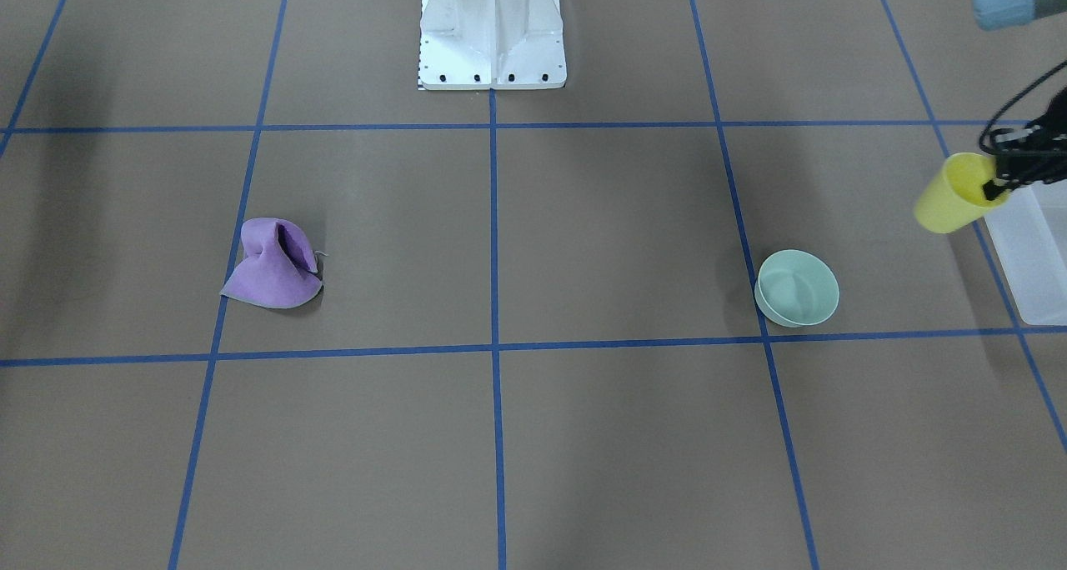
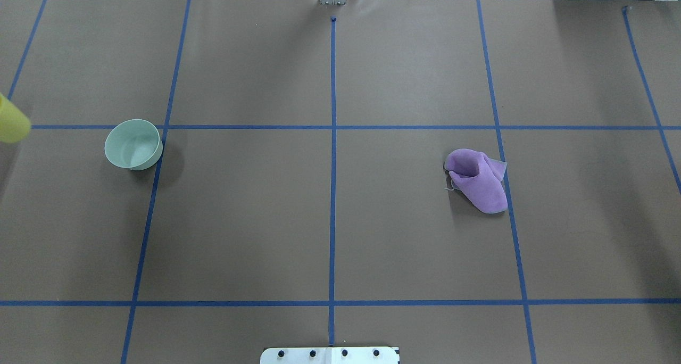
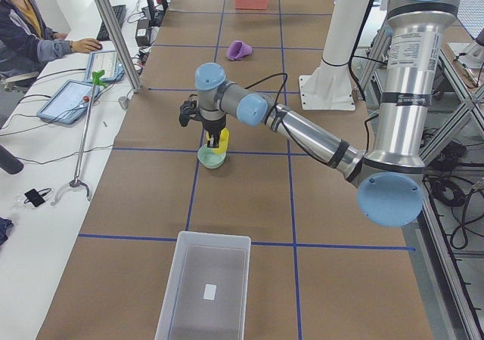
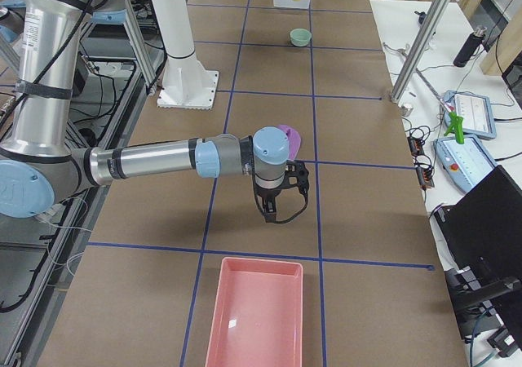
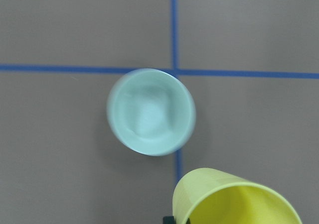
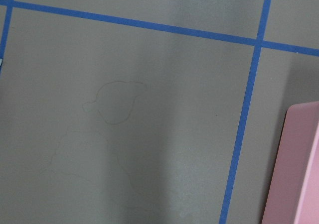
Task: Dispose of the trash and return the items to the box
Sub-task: 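Lift the yellow cup with the left gripper and carry it off-table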
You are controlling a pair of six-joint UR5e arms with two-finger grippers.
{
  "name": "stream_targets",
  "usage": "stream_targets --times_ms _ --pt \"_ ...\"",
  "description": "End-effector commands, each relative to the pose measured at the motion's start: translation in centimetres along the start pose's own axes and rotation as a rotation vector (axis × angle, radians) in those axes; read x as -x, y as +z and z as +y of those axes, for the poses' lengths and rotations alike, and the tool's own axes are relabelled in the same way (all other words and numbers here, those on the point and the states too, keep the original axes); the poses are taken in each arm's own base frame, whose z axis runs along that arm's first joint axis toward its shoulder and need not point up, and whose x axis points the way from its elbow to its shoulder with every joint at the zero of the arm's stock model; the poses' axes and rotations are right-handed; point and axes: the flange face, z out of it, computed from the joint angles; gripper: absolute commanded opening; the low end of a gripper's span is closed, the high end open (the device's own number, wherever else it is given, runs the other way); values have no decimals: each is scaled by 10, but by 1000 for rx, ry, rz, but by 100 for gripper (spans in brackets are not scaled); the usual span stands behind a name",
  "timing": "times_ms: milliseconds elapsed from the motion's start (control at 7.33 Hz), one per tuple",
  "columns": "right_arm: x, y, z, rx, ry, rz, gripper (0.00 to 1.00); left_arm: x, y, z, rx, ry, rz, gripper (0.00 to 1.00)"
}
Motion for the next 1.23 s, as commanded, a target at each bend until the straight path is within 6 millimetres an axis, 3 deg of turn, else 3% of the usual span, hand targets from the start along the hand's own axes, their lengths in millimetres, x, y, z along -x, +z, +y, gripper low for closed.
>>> stream_targets --times_ms 0,136,273,409,545,682,1091 --pt "-1 1 0 1 1 1 100 122 17 17 52 74 -20 0" --pt "0 0 -1 -1 -1 1 100 165 11 29 47 82 -22 0" --pt "0 0 -1 -1 -1 1 100 193 25 39 74 120 -13 0" --pt "0 0 -1 -1 -1 1 100 219 48 46 57 144 -16 0" --pt "0 0 -1 -1 -1 1 100 250 85 69 19 160 14 0" --pt "0 0 -1 -1 -3 1 100 262 100 76 -14 142 12 0" --pt "2 -2 -2 -4 -5 -1 100 279 119 93 -13 84 16 0"
